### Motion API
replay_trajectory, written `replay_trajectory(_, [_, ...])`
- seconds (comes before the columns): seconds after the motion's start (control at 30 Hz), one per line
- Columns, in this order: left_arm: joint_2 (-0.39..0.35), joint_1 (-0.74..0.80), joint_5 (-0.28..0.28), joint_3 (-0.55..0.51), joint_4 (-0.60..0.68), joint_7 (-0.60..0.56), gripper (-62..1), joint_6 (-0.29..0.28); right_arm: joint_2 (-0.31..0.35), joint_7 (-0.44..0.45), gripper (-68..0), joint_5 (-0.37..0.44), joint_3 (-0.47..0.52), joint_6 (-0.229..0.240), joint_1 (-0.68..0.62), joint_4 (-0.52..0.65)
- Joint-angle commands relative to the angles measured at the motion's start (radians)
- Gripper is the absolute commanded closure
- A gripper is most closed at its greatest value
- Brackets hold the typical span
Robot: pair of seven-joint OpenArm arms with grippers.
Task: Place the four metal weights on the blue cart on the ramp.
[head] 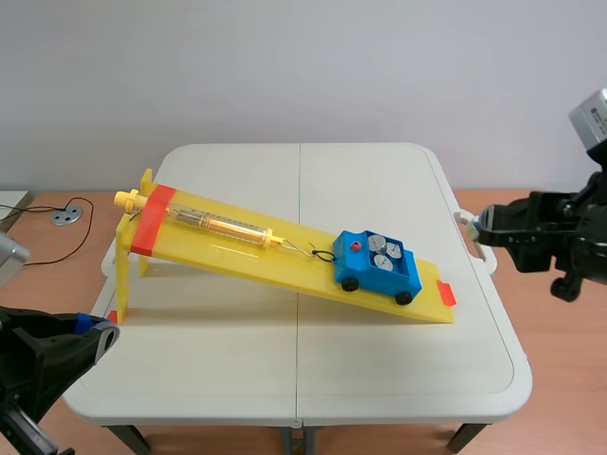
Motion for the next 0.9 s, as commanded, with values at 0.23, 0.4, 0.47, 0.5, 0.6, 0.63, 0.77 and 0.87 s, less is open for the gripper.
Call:
replay_trajectory(0.23, [0.022,-0.022,-0.074,-0.013,0.071,-0.103,-3.6,-0.018,-0.081,0.142,-0.6,0.060,-0.104,0.041,0.200,-0.113])
replay_trajectory(0.4, [0.022,-0.022,-0.074,-0.013,0.071,-0.103,-3.6,-0.018,-0.121,0.139,-0.6,0.051,-0.117,0.041,0.240,-0.167])
replay_trajectory(0.47, [0.022,-0.022,-0.074,-0.013,0.071,-0.103,-3.6,-0.018,-0.129,0.142,-0.6,0.048,-0.117,0.041,0.253,-0.185])
replay_trajectory(0.5, [0.022,-0.022,-0.074,-0.013,0.071,-0.103,-3.6,-0.018,-0.132,0.142,-0.6,0.048,-0.117,0.042,0.259,-0.196])
replay_trajectory(0.6, [0.022,-0.022,-0.074,-0.013,0.071,-0.103,-3.6,-0.018,-0.139,0.143,-0.6,0.048,-0.118,0.042,0.279,-0.224])
replay_trajectory(0.63, [0.022,-0.022,-0.074,-0.013,0.071,-0.103,-3.6,-0.018,-0.143,0.143,-0.6,0.048,-0.118,0.042,0.285,-0.232])
replay_trajectory(0.77, [0.022,-0.022,-0.074,-0.013,0.071,-0.103,-3.6,-0.018,-0.157,0.146,-0.6,0.049,-0.118,0.048,0.304,-0.260])
replay_trajectory(0.87, [0.022,-0.022,-0.074,-0.013,0.071,-0.103,-3.6,-0.018,-0.167,0.149,-0.6,0.048,-0.118,0.056,0.312,-0.269])
